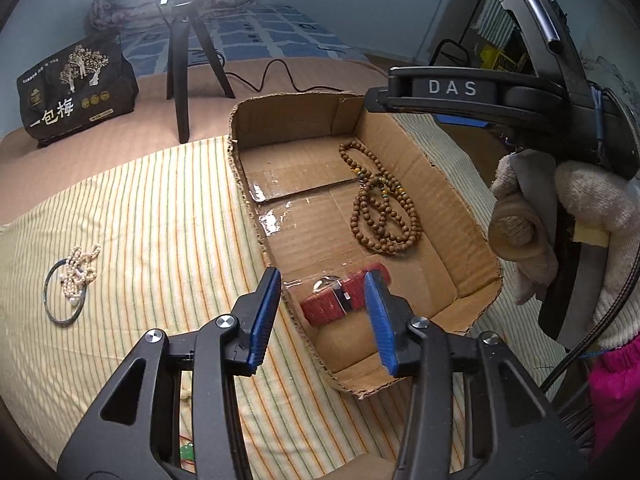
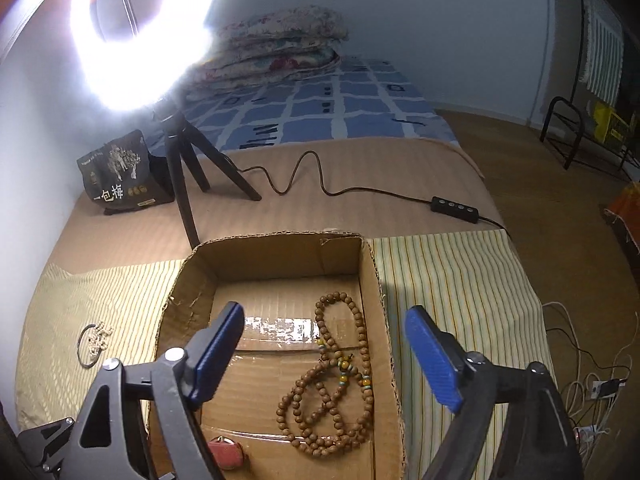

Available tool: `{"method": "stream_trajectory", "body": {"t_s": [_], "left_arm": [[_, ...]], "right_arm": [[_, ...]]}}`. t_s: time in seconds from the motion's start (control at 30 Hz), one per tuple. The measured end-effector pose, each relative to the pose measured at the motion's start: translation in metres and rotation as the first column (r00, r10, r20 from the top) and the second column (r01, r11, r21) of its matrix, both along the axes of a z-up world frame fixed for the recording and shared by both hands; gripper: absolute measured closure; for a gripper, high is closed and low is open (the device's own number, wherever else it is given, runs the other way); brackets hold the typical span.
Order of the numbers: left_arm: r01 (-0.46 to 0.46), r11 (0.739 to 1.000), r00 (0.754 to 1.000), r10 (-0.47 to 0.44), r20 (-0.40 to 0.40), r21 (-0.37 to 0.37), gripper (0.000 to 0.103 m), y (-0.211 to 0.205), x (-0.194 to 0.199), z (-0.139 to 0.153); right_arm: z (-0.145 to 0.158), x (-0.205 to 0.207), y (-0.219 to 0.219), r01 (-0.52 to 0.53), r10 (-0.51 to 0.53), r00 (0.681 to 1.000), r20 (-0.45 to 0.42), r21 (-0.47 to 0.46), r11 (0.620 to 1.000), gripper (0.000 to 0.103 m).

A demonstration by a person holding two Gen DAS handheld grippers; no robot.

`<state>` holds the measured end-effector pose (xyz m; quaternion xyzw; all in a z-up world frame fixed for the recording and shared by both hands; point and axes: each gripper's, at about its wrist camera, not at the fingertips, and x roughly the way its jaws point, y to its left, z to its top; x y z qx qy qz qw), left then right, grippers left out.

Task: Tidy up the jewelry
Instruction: 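Open both tools to drop the watch and the beads into the box, then withdraw both tools from the box toward the blue bangle and pearls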

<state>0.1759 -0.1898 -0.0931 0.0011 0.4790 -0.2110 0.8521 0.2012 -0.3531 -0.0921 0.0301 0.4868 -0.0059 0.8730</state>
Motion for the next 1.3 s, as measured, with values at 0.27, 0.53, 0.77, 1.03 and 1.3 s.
{"method": "stream_trajectory", "body": {"t_s": [0.27, 0.53, 0.77, 1.03, 1.3], "left_arm": [[-0.012, 1.0, 1.0, 0.011, 0.028, 0.01, 0.059, 0.015, -0.008, 0.009], [-0.065, 0.998, 0.997, 0.064, 0.048, 0.009, 0.059, 0.05, -0.011, 0.018], [-0.128, 0.992, 0.99, 0.127, 0.057, 0.006, 0.059, 0.086, -0.013, 0.025], [-0.219, 0.976, 0.974, 0.218, 0.066, 0.016, 0.059, 0.14, -0.013, 0.03], [-0.3, 0.953, 0.953, 0.297, 0.059, 0.041, 0.059, 0.193, -0.01, 0.025]], "right_arm": [[0.009, -0.008, 0.007, -0.017, 0.017, 1.0, 0.014, 0.009, 1.0, 0.017], [0.023, -0.02, 0.024, -0.059, 0.058, 0.997, 0.046, 0.02, 0.998, 0.017], [0.034, -0.031, 0.05, -0.121, 0.117, 0.99, 0.074, 0.044, 0.992, 0.017], [0.039, -0.035, 0.09, -0.202, 0.195, 0.977, 0.092, 0.071, 0.977, 0.017], [0.033, -0.031, 0.122, -0.245, 0.236, 0.968, 0.086, 0.11, 0.963, 0.017]]}}
